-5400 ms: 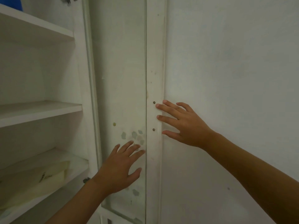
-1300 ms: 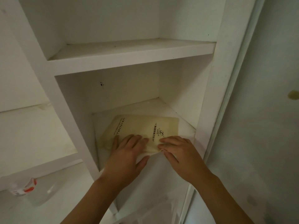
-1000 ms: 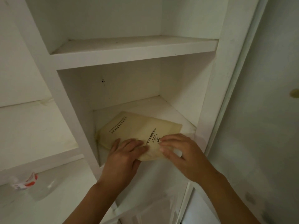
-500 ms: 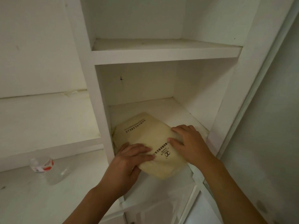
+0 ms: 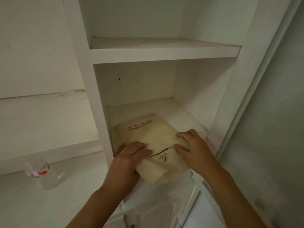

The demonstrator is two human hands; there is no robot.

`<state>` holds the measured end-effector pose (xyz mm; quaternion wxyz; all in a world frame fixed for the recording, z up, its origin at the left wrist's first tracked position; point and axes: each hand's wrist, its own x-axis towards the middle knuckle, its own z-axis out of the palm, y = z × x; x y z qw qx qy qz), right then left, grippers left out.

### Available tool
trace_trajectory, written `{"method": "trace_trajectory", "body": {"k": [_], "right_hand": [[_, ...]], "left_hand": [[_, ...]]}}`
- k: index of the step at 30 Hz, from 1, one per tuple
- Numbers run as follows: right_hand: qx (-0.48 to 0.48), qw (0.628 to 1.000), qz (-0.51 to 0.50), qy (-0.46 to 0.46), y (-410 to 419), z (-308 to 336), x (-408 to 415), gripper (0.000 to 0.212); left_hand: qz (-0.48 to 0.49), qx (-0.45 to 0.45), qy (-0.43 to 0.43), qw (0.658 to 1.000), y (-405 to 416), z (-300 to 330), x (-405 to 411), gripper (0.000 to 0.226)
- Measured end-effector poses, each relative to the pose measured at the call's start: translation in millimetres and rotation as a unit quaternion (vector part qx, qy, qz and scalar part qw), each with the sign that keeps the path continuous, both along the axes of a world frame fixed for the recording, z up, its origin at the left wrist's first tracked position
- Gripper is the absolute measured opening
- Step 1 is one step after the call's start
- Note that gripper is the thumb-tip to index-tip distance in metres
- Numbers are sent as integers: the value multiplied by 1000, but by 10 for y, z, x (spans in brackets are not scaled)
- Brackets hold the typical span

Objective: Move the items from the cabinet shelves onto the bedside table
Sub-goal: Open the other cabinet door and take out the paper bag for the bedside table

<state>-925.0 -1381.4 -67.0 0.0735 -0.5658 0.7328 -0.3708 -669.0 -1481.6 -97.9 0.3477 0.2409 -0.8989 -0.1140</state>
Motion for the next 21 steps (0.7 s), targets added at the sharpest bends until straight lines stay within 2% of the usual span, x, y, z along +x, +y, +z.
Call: {"method": "trace_trajectory", "body": {"k": [6,10,12,16,18,21], "right_hand": [[-12,996,-5,-88,209,-14,-48,32],[15,991,24,-133,266,-34,-51,44],[24,985,44,-167,251,-21,-18,50],[26,984,53,-169,183,2,-4,53],[32,984,54,-165,156,-4,-16,53],[42,986,53,-151,118,-3,-23,54]], "left_hand": [[-49,34,18,998,1,9,85,33],[-82,51,17,995,51,74,141,36],[-83,56,8,995,82,113,196,30],[-38,85,-17,996,225,182,418,58],[-10,101,-26,995,293,225,515,64],[11,104,-30,994,355,275,565,46]]}}
